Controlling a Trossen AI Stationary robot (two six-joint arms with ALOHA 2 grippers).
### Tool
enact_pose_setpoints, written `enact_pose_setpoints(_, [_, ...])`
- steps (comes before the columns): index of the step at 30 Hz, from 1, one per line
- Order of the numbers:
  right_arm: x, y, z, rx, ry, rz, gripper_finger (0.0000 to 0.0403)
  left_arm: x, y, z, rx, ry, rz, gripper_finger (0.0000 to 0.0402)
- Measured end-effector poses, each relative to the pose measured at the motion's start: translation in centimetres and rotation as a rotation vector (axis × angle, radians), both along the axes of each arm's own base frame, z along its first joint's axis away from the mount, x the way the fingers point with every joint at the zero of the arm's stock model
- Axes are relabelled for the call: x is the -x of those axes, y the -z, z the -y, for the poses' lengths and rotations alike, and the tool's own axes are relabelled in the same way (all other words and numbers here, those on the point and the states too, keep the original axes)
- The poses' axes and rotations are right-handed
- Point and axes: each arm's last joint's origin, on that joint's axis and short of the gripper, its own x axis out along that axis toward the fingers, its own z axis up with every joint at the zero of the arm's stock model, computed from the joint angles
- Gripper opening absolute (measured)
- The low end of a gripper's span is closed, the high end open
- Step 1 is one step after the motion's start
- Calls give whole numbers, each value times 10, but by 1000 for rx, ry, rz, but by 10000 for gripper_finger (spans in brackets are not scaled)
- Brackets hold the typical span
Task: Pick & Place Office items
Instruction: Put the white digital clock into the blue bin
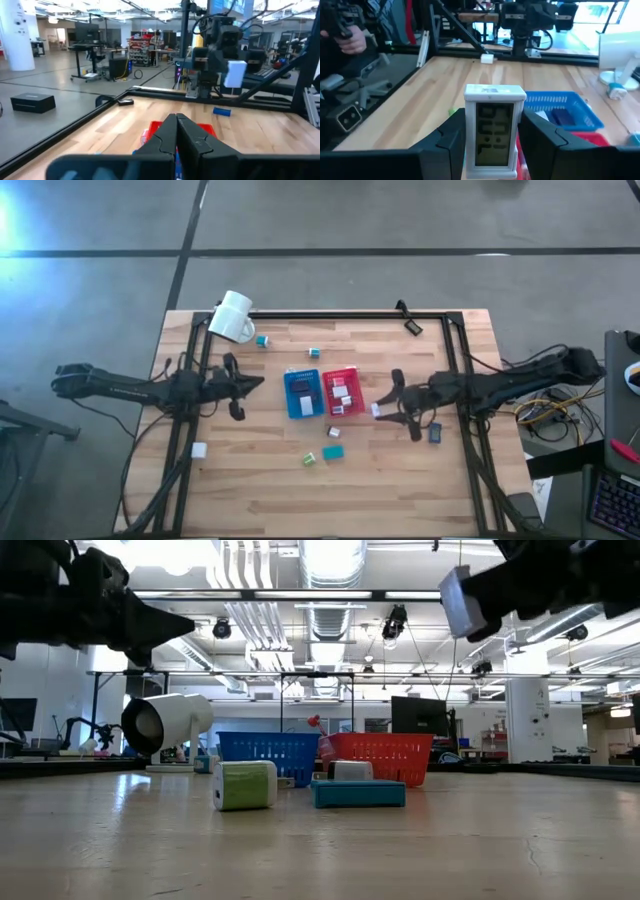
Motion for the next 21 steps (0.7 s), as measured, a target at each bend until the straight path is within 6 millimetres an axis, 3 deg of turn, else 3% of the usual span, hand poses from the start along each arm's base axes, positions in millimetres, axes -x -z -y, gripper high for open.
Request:
enact_pose_setpoints(5, [7,5,11,-15,58,28,139,-3,2,3,-1,22,-32,10])
enact_pose_setpoints(10, [9,10,13,-35,72,31,139,-14,-9,10,-36,55,-56,10])
enact_pose_setpoints(21, [3,2,12,-76,62,47,139,-62,-31,33,-329,-2,-217,10])
